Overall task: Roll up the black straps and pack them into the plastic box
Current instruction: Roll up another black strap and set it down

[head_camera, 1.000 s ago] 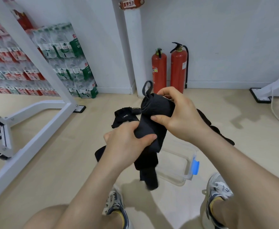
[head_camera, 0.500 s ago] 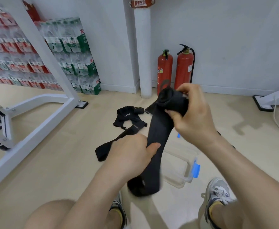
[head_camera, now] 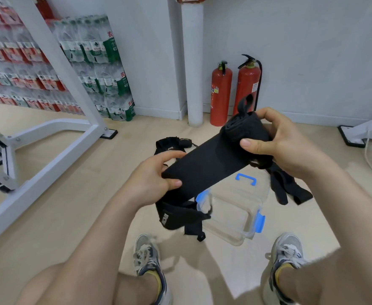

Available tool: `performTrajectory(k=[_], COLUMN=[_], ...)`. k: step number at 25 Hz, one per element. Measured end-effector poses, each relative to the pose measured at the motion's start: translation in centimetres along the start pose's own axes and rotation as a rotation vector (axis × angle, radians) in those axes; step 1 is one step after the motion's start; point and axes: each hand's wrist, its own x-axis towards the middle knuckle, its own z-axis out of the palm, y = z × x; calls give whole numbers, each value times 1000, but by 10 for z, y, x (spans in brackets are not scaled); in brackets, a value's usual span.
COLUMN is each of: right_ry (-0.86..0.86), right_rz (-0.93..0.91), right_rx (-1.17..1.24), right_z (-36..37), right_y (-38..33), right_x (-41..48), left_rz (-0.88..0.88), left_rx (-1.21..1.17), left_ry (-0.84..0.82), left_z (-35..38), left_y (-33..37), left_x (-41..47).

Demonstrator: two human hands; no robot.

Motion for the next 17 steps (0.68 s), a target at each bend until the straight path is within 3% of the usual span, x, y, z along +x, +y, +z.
performTrajectory(k=[4,7,9,11,14,17], right_ry=[6,-59,-109,-142,-177,-111], right_rz=[17,27,27,17,5,-32], right_rx=[-100,-140,-135,-119,-96,-113], right_z=[5,18,24,27,29,31], right_y=[-4,-6,-6,-4,-1,4], right_x=[-4,-7,-7,-6,-2,0], left_rz=[-87,-159,-140,2,130,61], left_rx=[-65,82,161,-8,-537,-604], left_ry=[-231,-335,-448,-511,-408,-177], left_z=[14,22,22,22,28,47], left_y=[-14,-27,-27,-15,10,23], left_x=[10,16,16,14,11,9])
